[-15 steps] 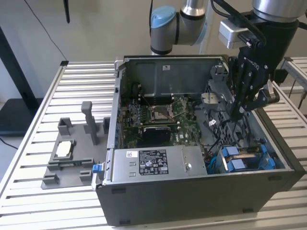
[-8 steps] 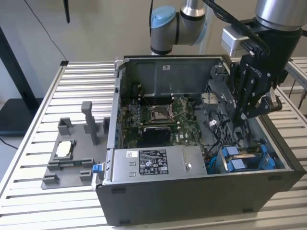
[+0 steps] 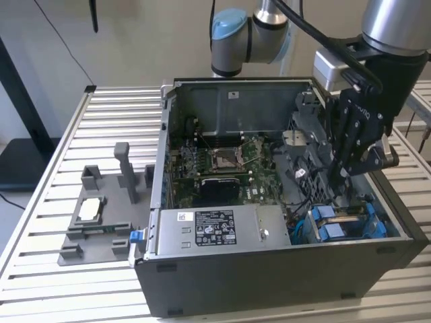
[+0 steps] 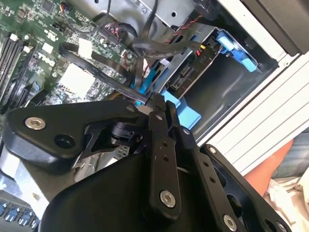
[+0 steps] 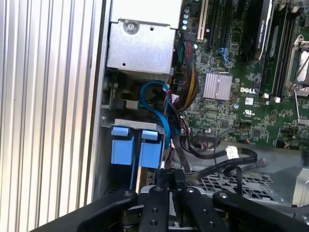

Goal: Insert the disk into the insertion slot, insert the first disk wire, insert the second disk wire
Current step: 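Insert the second disk wire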

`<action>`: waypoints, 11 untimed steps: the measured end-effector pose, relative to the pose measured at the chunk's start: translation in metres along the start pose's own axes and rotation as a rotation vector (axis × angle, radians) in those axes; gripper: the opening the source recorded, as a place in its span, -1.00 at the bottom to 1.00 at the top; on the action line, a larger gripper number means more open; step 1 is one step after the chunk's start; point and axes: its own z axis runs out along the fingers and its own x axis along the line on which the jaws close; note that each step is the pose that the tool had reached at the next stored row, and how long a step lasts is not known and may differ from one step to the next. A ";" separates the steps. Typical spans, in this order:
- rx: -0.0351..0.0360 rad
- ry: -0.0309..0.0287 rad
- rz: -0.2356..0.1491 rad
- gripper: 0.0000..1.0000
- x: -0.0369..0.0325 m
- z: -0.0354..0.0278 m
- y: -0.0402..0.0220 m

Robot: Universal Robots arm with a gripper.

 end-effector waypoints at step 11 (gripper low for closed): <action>-0.0002 0.0002 0.009 -0.68 0.0106 0.0120 -0.0067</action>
